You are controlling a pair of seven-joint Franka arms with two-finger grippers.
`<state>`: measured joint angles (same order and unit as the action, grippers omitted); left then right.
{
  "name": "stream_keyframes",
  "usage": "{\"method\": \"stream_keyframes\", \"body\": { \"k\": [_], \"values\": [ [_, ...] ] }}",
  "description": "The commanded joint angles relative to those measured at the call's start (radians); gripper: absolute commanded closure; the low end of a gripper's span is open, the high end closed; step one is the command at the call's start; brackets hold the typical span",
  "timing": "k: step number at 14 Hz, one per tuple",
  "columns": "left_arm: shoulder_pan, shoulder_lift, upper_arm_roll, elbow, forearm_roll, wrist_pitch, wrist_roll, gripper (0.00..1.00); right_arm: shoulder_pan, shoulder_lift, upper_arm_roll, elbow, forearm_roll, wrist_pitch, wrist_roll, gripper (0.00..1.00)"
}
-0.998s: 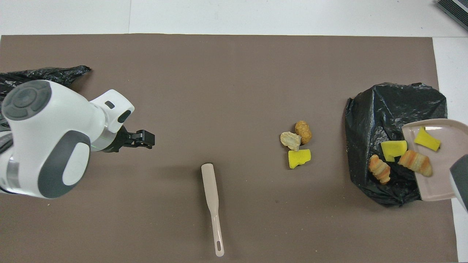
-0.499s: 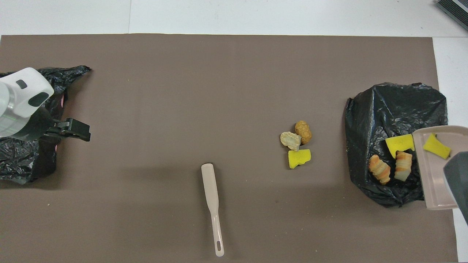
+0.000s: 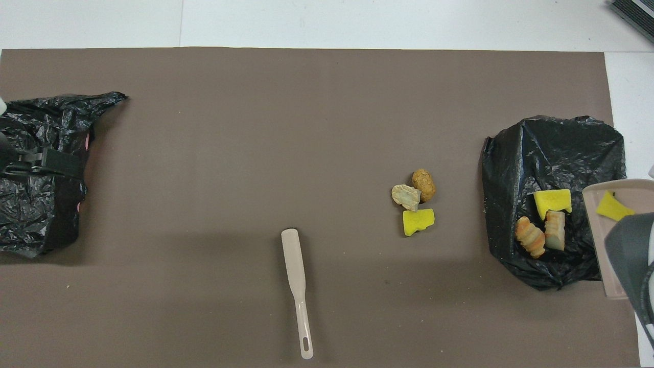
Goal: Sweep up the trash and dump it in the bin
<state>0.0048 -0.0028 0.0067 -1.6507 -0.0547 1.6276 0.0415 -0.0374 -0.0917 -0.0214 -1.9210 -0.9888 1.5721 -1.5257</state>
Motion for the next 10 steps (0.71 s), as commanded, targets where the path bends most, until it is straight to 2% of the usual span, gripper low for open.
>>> {"method": "stream_keyframes", "body": {
  "k": [1, 4, 7, 10],
  "values": [
    [0.003, 0.015, -0.013, 0.035, 0.016, -0.014, 0.0, 0.0, 0.04, -0.003, 0.003, -0.016, -0.065, -0.041, 0.016, 1.0],
    [-0.009, 0.014, -0.024, 0.035, 0.079, -0.031, 0.011, 0.0, 0.09, 0.023, 0.008, -0.029, -0.099, -0.05, 0.03, 1.0],
    [-0.017, 0.006, -0.024, 0.029, 0.084, -0.034, 0.017, 0.0, 0.111, 0.015, 0.008, -0.058, -0.108, -0.089, 0.051, 1.0],
    [-0.017, -0.005, -0.025, 0.014, 0.081, -0.035, 0.017, 0.0, 0.161, 0.024, 0.009, -0.03, -0.171, -0.139, 0.064, 1.0]
  ]
}}
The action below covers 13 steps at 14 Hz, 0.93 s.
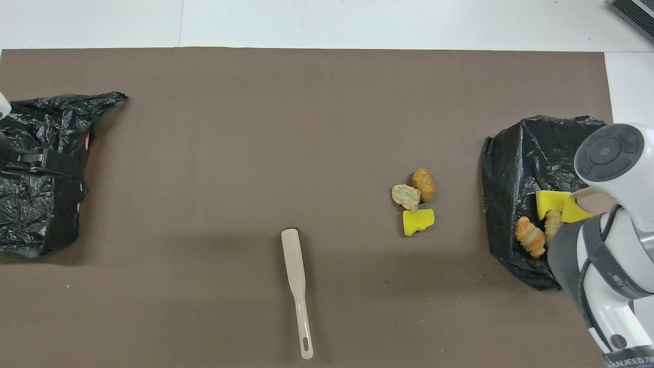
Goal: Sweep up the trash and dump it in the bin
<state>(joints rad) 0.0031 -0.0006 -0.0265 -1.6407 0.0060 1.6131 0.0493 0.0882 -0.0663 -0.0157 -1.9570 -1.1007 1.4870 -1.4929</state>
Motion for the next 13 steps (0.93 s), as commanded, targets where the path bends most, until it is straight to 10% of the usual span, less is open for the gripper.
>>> {"method": "stream_keyframes", "body": {
  "k": [1, 9, 13],
  "values": [
    [-0.011, -0.009, 0.008, -0.001, 0.017, -0.021, 0.009, 0.0, 0.036, 0.002, 0.003, 0.032, -0.059, -0.071, 0.046, 1.0],
    [-0.028, -0.013, 0.008, -0.013, -0.015, -0.004, 0.029, 0.0, 0.048, 0.002, 0.111, 0.249, 0.103, -0.256, 0.097, 1.0],
    [-0.029, -0.012, 0.008, -0.007, -0.023, -0.004, 0.026, 0.0, 0.117, 0.017, 0.14, 0.286, 0.396, -0.301, 0.487, 1.0]
  ]
}}
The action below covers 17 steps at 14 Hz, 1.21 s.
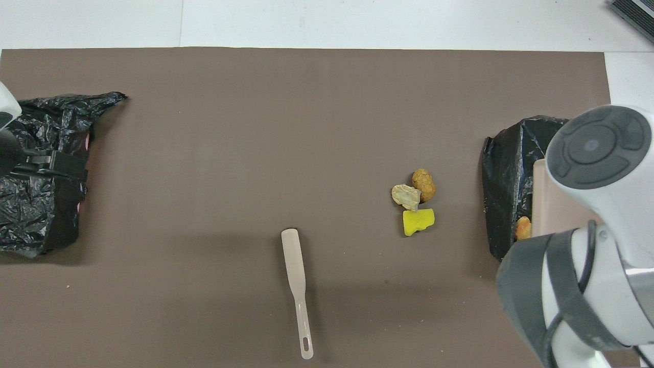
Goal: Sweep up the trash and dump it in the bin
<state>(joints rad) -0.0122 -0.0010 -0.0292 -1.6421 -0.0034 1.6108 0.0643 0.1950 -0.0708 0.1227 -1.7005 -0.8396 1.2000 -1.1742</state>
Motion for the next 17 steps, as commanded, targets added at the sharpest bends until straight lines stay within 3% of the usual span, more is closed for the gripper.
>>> {"method": "stream_keyframes", "body": {
  "k": [1, 4, 8, 11, 14, 17],
  "values": [
    [-0.012, -0.01, 0.011, -0.002, -0.013, -0.002, 0.014, 0.0, 0.008, 0.023, 0.002, 0.03, 0.242, 0.006, 0.291, 1.0],
    [-0.012, -0.013, 0.011, 0.002, -0.012, -0.005, 0.006, 0.0, 0.001, 0.032, 0.002, 0.028, 0.505, 0.165, 0.702, 1.0],
    [-0.003, -0.014, 0.012, 0.002, -0.012, -0.006, 0.005, 0.0, 0.069, 0.118, 0.005, 0.058, 0.678, 0.304, 1.143, 1.0],
    [0.0, -0.013, 0.012, 0.002, -0.01, -0.005, 0.005, 0.0, 0.145, 0.282, 0.008, 0.128, 0.767, 0.474, 1.396, 1.0],
    [0.0, -0.013, 0.014, 0.002, -0.01, -0.005, 0.005, 0.0, 0.219, 0.457, 0.009, 0.283, 0.793, 0.581, 1.597, 1.0],
    [0.001, -0.013, 0.014, 0.002, -0.01, -0.006, 0.005, 0.0, 0.294, 0.567, 0.008, 0.289, 0.8, 0.723, 1.724, 1.0]
  ]
}}
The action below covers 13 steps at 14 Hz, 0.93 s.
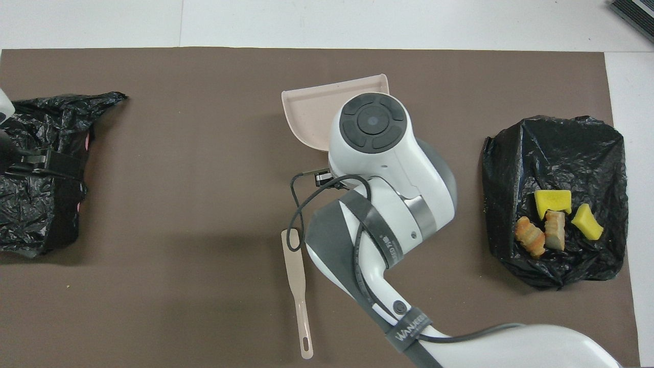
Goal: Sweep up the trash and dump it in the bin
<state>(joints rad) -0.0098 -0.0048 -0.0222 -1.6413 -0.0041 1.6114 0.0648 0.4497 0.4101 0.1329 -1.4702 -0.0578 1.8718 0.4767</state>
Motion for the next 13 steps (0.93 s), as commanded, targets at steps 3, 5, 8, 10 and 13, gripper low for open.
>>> {"method": "stream_keyframes", "body": {
  "k": [3, 5, 8, 10, 13],
  "values": [
    [-0.001, -0.009, 0.007, 0.001, -0.01, -0.007, 0.006, 0.0, 0.061, 0.157, -0.009, 0.06, 0.006, 0.153, 0.108, 1.0],
    [-0.003, -0.009, 0.007, 0.001, -0.01, -0.007, 0.004, 0.0, 0.053, 0.159, -0.004, 0.059, 0.007, 0.158, 0.108, 1.0],
    [-0.006, -0.009, 0.005, 0.001, -0.01, -0.007, 0.004, 0.0, 0.066, 0.171, -0.004, 0.051, 0.009, 0.173, 0.109, 1.0],
    [-0.01, -0.01, 0.005, 0.001, -0.01, -0.007, 0.003, 0.0, 0.066, 0.188, -0.004, 0.05, 0.007, 0.188, 0.097, 1.0],
    [-0.009, -0.011, 0.005, 0.0, -0.011, -0.005, 0.003, 0.0, 0.053, 0.188, -0.002, 0.041, 0.026, 0.218, 0.013, 0.87]
  ]
}}
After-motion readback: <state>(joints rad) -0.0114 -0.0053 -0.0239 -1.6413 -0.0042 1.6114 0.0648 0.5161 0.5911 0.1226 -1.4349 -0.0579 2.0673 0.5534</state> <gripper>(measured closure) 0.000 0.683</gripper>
